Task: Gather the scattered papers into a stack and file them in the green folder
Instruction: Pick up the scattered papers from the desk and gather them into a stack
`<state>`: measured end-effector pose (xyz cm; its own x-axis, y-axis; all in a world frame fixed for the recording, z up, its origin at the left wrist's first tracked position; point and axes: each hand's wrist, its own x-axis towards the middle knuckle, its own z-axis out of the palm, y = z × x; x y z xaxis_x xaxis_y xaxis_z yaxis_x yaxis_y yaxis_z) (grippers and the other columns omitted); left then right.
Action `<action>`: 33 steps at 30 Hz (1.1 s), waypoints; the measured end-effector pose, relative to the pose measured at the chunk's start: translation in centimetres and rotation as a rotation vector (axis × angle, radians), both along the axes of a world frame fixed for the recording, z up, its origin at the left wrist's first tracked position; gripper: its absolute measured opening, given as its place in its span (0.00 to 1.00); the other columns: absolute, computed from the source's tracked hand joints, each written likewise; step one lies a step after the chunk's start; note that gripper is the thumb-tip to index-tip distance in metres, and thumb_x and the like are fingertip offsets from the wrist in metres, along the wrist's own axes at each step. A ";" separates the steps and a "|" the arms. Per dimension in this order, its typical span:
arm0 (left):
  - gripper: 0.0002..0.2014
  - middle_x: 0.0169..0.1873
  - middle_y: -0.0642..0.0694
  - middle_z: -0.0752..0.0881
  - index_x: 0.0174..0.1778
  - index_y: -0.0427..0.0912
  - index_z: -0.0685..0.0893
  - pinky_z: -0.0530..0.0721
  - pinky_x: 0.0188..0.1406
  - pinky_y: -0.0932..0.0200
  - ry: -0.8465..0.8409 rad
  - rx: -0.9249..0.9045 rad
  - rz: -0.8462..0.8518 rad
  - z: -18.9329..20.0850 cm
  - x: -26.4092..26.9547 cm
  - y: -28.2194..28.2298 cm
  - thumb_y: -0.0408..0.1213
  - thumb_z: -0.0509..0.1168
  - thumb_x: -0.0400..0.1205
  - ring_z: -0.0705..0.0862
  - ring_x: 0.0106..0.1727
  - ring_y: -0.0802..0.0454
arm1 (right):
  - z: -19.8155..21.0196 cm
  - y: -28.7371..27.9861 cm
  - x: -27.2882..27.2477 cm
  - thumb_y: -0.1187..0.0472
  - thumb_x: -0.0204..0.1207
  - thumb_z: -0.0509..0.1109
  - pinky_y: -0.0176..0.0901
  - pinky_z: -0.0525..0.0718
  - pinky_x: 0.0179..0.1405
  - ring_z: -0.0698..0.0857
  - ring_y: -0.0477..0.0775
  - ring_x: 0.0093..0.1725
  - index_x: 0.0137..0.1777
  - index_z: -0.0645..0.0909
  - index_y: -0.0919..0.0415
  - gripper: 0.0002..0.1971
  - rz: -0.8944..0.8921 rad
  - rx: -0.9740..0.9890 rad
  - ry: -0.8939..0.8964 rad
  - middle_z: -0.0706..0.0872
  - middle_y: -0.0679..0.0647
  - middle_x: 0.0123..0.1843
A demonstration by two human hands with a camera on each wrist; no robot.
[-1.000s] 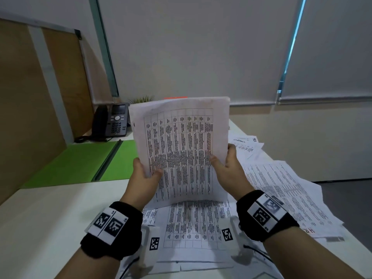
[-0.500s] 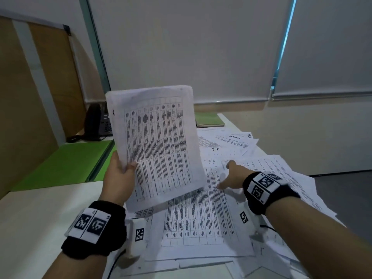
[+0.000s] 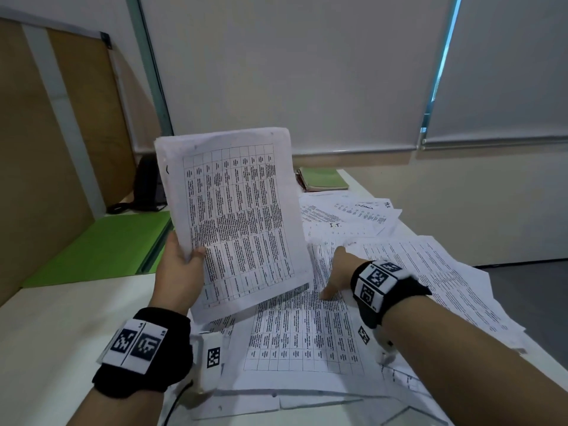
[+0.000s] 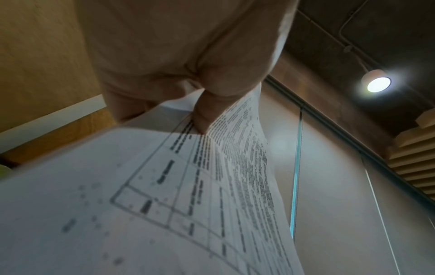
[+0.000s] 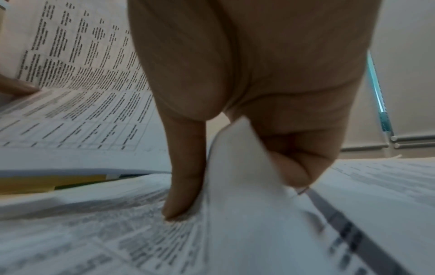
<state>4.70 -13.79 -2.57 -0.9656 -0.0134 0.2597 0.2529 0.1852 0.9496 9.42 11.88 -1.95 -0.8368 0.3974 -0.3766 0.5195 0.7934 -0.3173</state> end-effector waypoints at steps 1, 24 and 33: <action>0.20 0.60 0.51 0.80 0.73 0.51 0.68 0.74 0.60 0.50 -0.003 0.006 0.005 0.0 -0.1 -0.1 0.33 0.59 0.85 0.79 0.60 0.48 | 0.1 0.1 0.2 0.55 0.67 0.80 0.48 0.78 0.62 0.76 0.62 0.71 0.77 0.56 0.70 0.46 0.005 -0.003 0.013 0.75 0.62 0.72; 0.14 0.56 0.51 0.81 0.59 0.54 0.68 0.75 0.59 0.51 0.053 0.077 -0.128 1.4 1.0 6.5 0.30 0.58 0.85 0.81 0.56 0.48 | 1.0 11.5 5.2 0.47 0.69 0.78 0.44 0.83 0.52 0.84 0.57 0.51 0.55 0.81 0.64 0.23 -0.143 0.224 -0.076 0.85 0.54 0.49; 0.14 0.55 0.48 0.83 0.58 0.54 0.70 0.77 0.66 0.40 0.044 0.017 -0.111 1.4 1.4 7.6 0.30 0.59 0.84 0.82 0.57 0.45 | -0.4 12.2 4.3 0.44 0.57 0.84 0.58 0.76 0.69 0.75 0.65 0.72 0.81 0.49 0.66 0.61 -0.253 0.146 -0.052 0.74 0.62 0.75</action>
<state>6.06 -6.16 -1.13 -0.9491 0.0878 0.3025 0.3123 0.1375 0.9400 13.73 24.11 -2.31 -0.6856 0.6436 -0.3400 0.7189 0.6720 -0.1775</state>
